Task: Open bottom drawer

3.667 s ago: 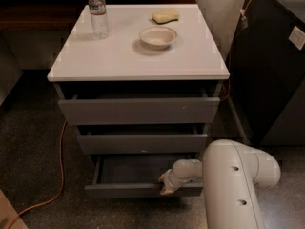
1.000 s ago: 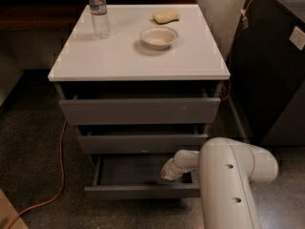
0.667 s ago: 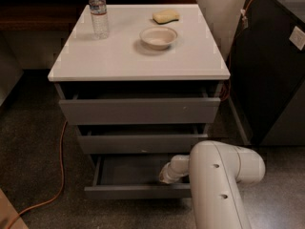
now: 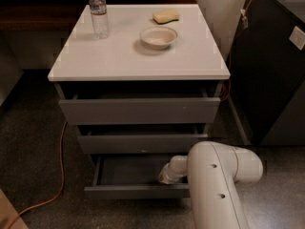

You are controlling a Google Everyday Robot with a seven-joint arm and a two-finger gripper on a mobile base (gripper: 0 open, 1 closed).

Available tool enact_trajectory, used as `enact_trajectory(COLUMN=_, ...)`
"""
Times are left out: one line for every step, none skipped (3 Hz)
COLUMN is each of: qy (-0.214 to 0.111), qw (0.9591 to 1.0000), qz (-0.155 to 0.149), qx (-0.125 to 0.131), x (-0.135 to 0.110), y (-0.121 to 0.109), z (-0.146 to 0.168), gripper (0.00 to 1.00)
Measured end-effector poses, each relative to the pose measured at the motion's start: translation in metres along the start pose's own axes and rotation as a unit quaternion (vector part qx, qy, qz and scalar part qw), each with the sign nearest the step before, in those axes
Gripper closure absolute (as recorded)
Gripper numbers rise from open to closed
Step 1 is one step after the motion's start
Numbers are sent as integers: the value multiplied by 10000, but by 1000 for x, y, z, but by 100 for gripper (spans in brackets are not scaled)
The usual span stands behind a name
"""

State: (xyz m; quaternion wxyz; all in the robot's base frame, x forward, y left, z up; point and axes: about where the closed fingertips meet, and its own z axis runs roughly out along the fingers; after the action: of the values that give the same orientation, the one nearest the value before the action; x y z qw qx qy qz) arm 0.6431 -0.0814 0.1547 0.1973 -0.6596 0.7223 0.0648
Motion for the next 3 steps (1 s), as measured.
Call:
enact_trajectory(qy=-19, qw=9999, qz=-13, qx=-143, x=-8, y=17, z=3, gripper=100)
enact_trajectory(qy=-44, qw=9993, qz=-65, qx=-360, x=-19, y=40, z=7, gripper=100)
enact_trajectory(qy=-49, qw=9977, qz=-121, qx=-668, x=-31, y=70, z=7, gripper=100)
